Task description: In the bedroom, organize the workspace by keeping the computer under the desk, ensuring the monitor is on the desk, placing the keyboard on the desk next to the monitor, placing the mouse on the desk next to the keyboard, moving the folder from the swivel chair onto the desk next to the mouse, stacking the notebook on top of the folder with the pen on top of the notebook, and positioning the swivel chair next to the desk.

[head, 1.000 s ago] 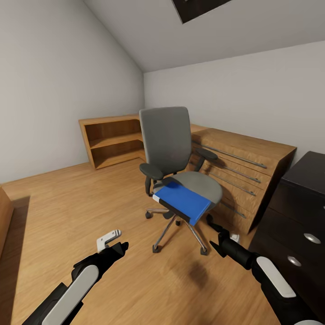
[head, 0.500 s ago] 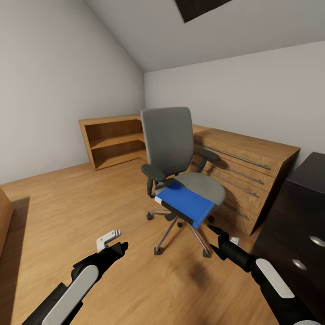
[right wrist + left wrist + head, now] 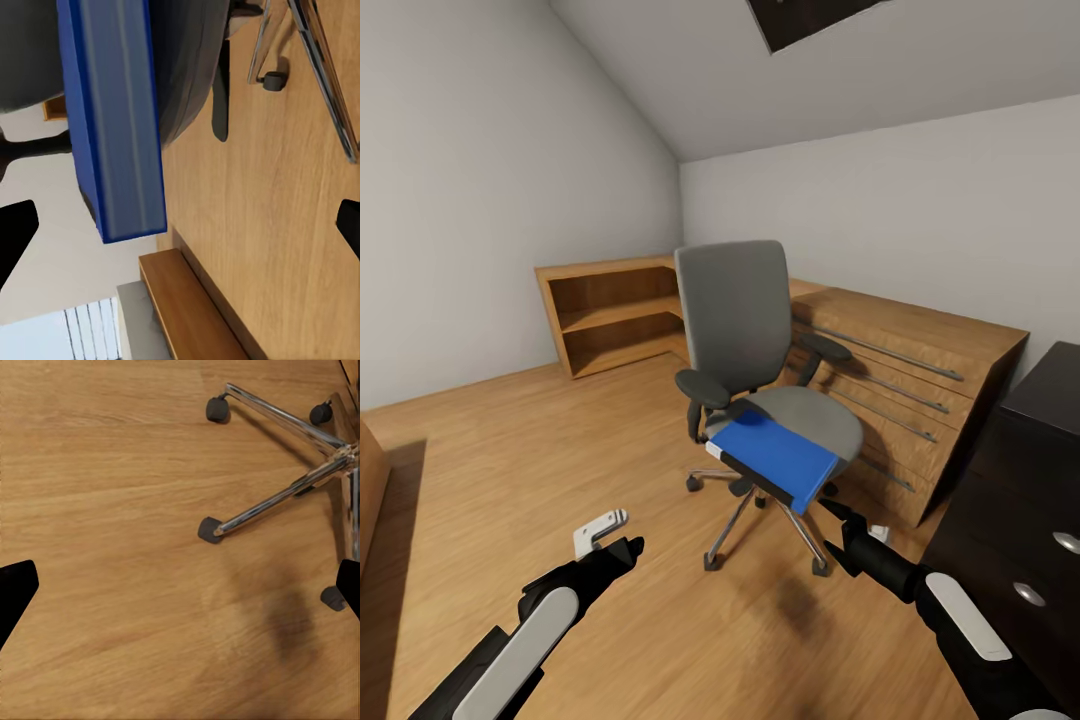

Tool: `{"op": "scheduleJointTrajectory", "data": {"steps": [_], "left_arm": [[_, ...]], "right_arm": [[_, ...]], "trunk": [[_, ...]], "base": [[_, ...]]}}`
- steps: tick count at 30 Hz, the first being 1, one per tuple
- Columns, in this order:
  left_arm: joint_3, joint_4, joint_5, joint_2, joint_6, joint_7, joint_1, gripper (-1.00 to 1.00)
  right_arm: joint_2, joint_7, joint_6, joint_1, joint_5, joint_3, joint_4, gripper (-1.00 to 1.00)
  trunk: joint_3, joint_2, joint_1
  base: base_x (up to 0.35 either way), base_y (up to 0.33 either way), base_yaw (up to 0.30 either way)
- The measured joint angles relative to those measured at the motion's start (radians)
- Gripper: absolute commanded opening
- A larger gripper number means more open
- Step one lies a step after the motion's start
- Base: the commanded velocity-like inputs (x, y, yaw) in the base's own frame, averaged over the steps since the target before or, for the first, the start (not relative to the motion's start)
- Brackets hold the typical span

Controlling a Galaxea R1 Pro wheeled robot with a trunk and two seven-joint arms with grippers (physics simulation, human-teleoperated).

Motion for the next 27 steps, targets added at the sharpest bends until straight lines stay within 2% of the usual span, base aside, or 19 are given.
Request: {"op": "scheduleJointTrajectory", "data": {"steps": [2, 6, 12, 21, 27], "left_arm": [[0.000, 0.001, 0.000, -0.001, 0.000, 0.001, 0.000, 1.00], [0.000, 0.002, -0.001, -0.001, 0.000, 0.000, 0.000, 1.00], [0.000, 0.002, 0.000, -0.001, 0.000, -0.001, 0.000, 1.00], [0.000, 0.002, -0.001, -0.001, -0.001, -0.006, 0.000, 1.00], [0.000, 0.002, 0.001, -0.001, -0.001, -0.006, 0.000, 1.00]], "right_arm": [[0.000, 0.000, 0.000, 0.000, 0.000, 0.000, 0.000, 1.00], [0.000, 0.000, 0.001, 0.000, 0.001, 0.000, 0.000, 1.00], [0.000, 0.000, 0.001, 0.000, 0.000, 0.000, 0.000, 1.00], [0.000, 0.000, 0.002, 0.000, 0.001, 0.000, 0.000, 1.00], [0.000, 0.000, 0.001, 0.000, 0.002, 0.000, 0.000, 1.00]], "trunk": [[0.006, 0.014, -0.008], [0.006, 0.014, -0.008], [0.025, 0.056, -0.031], [0.025, 0.056, -0.031], [0.025, 0.056, -0.031]], "base": [[0.000, 0.000, 0.000], [0.000, 0.000, 0.000], [0.000, 0.000, 0.000], [0.004, 0.003, 0.000], [0.130, 0.113, 0.000]]}}
